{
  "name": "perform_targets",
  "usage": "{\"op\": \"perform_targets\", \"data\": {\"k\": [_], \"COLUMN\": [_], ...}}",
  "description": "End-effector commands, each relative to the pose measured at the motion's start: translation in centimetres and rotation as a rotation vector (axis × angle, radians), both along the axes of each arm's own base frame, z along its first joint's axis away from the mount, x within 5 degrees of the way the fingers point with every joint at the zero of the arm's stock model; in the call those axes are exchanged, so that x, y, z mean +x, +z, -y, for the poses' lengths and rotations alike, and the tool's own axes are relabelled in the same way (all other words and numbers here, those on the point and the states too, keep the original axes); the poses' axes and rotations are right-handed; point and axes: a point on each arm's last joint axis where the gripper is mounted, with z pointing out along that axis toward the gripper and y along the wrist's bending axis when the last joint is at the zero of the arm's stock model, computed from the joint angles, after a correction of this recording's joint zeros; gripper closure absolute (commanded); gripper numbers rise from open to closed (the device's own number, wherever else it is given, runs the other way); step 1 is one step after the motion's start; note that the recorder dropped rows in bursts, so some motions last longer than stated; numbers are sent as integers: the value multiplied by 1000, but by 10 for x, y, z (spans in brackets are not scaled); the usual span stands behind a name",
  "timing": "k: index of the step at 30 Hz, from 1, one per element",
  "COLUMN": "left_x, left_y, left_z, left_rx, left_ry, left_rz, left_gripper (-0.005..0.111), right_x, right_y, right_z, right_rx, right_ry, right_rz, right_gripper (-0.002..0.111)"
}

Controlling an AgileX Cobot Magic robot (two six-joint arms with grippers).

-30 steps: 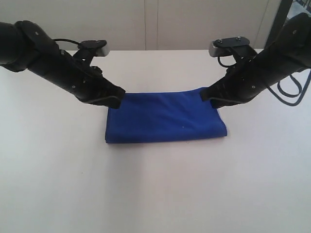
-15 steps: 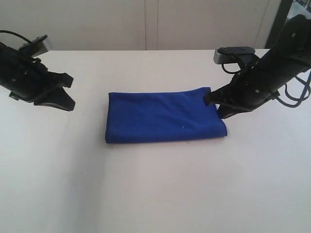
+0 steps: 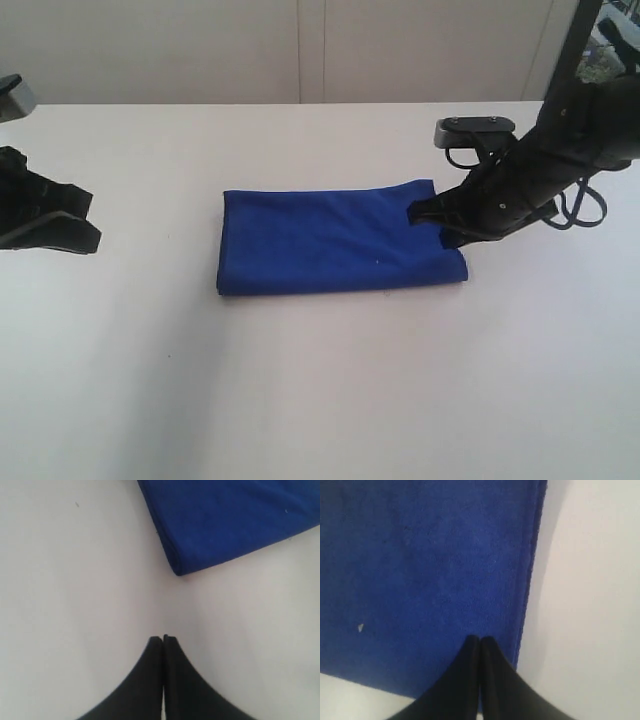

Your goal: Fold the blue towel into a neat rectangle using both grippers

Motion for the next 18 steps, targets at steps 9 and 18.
{"op": "perform_targets", "data": {"k": [9, 18], "left_x": [-10, -8], "left_y": [-15, -15], "left_z": [-2, -3], "left_rx": [-1, 4], "left_ry": [22, 37], "left_rz": [-43, -22], "left_gripper": [107, 107], "right_x": [-1, -8], "right_y": [-29, -30], "right_z": [-1, -2], "right_rx": [-26, -15], "right_ry": [15, 18], "right_rz": [-89, -173], "right_gripper": [108, 108]}}
